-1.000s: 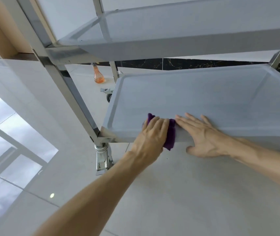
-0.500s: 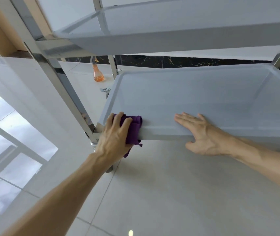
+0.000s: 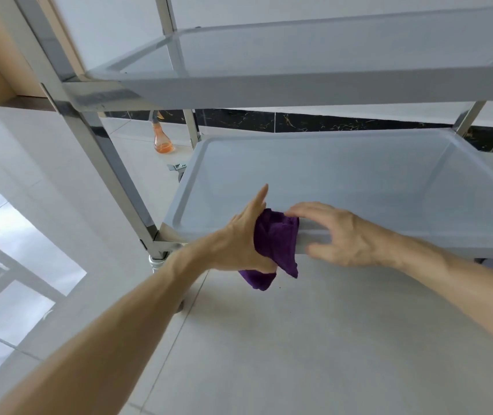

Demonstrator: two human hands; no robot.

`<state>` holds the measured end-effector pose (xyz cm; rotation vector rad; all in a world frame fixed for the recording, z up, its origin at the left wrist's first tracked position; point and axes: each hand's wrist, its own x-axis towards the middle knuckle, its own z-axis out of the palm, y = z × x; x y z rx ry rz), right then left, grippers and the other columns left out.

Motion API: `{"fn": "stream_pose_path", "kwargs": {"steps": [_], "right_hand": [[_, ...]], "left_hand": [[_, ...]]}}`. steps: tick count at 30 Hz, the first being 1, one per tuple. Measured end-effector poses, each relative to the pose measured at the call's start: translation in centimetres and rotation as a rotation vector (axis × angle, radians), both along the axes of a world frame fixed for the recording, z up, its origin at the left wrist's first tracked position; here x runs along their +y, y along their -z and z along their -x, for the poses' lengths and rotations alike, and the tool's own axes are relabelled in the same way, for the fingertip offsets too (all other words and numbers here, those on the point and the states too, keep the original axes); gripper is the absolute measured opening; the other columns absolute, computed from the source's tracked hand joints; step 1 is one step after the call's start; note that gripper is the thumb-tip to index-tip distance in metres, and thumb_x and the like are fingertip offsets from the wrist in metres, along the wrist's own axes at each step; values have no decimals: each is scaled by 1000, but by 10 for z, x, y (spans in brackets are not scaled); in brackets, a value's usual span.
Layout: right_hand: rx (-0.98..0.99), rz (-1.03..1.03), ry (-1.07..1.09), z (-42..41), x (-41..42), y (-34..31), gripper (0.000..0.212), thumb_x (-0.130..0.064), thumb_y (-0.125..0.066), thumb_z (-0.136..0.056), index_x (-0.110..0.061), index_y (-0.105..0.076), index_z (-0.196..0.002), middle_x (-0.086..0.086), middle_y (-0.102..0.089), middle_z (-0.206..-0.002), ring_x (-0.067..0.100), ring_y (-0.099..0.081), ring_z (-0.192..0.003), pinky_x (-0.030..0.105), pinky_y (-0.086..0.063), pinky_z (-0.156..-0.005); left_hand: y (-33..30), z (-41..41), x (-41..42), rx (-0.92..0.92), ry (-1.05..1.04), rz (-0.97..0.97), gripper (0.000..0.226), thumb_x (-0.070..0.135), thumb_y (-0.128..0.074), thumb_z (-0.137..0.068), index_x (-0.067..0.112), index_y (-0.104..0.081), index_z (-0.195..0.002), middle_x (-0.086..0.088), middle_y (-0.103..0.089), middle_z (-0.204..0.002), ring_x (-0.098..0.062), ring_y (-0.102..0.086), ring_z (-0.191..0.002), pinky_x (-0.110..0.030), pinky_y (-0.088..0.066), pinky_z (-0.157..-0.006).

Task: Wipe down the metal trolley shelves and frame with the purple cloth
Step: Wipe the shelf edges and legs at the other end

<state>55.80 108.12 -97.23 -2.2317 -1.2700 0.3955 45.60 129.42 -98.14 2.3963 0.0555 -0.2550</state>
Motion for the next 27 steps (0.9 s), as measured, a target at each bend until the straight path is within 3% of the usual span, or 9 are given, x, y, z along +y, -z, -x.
{"fn": "stream_pose_path", "kwargs": {"steps": [2,5,7,9,12,15,19,23,27], "right_hand": [[-42,-11,-52,13,17,1,71,-36,-60,-75,-28,-41,-144,-21,-44,-138,1,-38,-132,26,-31,-112],[-224,108,-48,27,40,11,90,-59,-60,-77,-24,-26,-152,-8,-32,-155,9,-30,-140,37,-25,-115],[-376,184,13,37,54,19,102,-72,-57,-74,-23,-17,-154,-5,-27,-158,13,-29,-140,38,-20,-115],[-504,205,79,45,66,26,107,-75,-57,-71,-24,-12,-154,1,-32,-152,21,-37,-136,46,-22,-114],[-659,266,111,51,81,32,105,-71,-61,-72,-27,-9,-152,12,-33,-147,33,-38,-131,59,-19,-112],[-693,274,84,46,81,32,94,-63,-63,-77,-23,-18,-150,14,-27,-150,34,-32,-135,54,-24,-112],[-681,249,40,29,42,28,89,-58,-63,-78,-19,-27,-149,10,-35,-150,28,-41,-133,41,-35,-108],[-683,284,72,3,-32,20,89,-57,-74,-69,-17,-45,-143,8,-52,-141,27,-57,-123,38,-49,-99],[-736,438,108,-22,-107,10,92,-57,-75,-69,-13,-45,-145,8,-55,-141,27,-59,-122,41,-52,-94]], "left_hand": [[-9,-2,10,88,-44,251,113,23,-67,-74,59,15,-144,11,-22,-161,11,-40,-128,-18,-40,-99],[-14,-3,14,63,-194,594,94,26,-47,-75,57,2,-148,6,-36,-156,-10,-29,-143,-32,-20,-115],[-9,-1,17,-24,-270,662,83,26,-43,-81,52,-5,-150,6,-43,-151,-14,-36,-139,-33,-22,-114],[-1,3,22,-145,-366,581,67,20,-39,-94,43,-15,-152,6,-47,-147,-14,-43,-131,-29,-29,-104],[15,7,33,-285,-526,307,50,11,-32,-100,27,-33,-148,5,-52,-139,-14,-47,-123,-22,-33,-92],[26,9,42,-303,-475,46,49,7,-34,-98,22,-43,-143,2,-51,-139,-10,-46,-119,-19,-32,-94],[36,14,47,-414,-303,-227,36,7,-42,-98,16,-61,-127,5,-53,-133,-7,-48,-108,-10,-30,-91],[39,19,45,-531,-201,-329,30,3,-47,-98,7,-62,-123,-4,-58,-128,-23,-60,-107,-23,-42,-94],[22,13,38,-386,-155,-439,33,5,-45,-95,8,-58,-125,-4,-56,-128,-28,-61,-101,-30,-46,-88]]}}
